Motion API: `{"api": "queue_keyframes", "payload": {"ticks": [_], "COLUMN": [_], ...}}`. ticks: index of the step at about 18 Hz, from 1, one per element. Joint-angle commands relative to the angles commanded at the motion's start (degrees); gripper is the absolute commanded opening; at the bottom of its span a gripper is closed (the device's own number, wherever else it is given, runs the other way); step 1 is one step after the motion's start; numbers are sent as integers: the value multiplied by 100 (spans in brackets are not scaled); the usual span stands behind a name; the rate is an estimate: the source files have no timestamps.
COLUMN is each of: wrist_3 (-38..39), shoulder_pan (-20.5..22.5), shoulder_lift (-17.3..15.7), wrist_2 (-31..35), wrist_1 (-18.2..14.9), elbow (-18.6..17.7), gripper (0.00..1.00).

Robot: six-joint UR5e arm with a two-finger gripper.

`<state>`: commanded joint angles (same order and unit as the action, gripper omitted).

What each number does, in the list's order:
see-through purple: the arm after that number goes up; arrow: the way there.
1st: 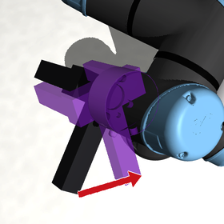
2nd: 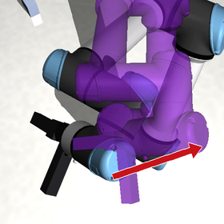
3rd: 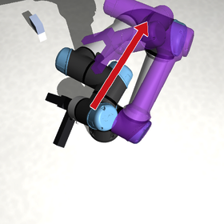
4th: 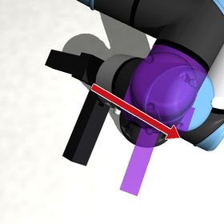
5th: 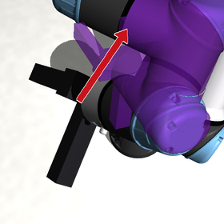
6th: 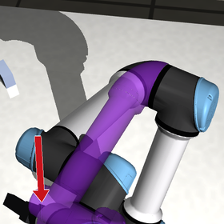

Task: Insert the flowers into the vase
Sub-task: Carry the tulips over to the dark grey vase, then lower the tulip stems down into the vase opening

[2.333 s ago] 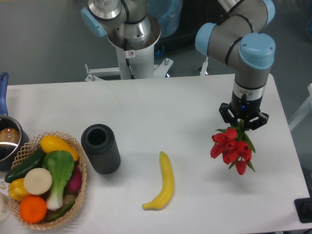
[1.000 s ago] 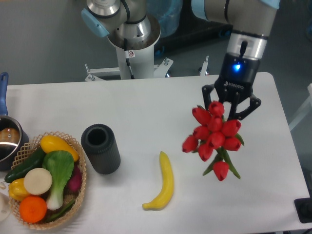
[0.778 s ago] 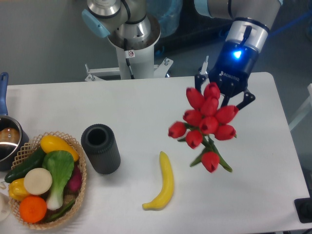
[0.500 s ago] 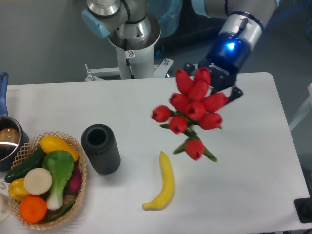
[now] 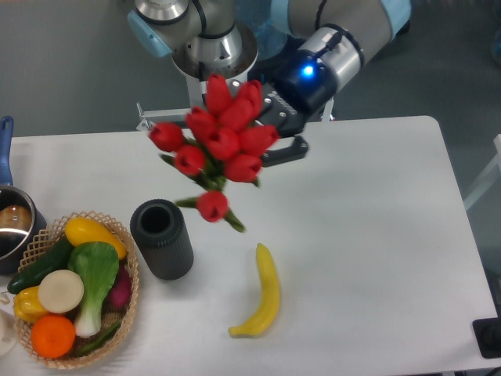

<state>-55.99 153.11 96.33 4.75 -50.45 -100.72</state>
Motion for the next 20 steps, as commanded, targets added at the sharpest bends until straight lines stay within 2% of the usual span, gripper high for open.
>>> {"api": "queue_keyframes", "payload": {"ticks": [8,13,16,20], "wrist_3": [-44,-62,-79,-175], "shoulder_pan": [-317,-405,-475,-545], "shoulder_lift": [-53,-62,35,158], "wrist_2": [0,0,0,35], "wrist_1": [35,167,316,334], "elbow": [-466,-598,-616,-651], "gripper": [27,28,28,30]}}
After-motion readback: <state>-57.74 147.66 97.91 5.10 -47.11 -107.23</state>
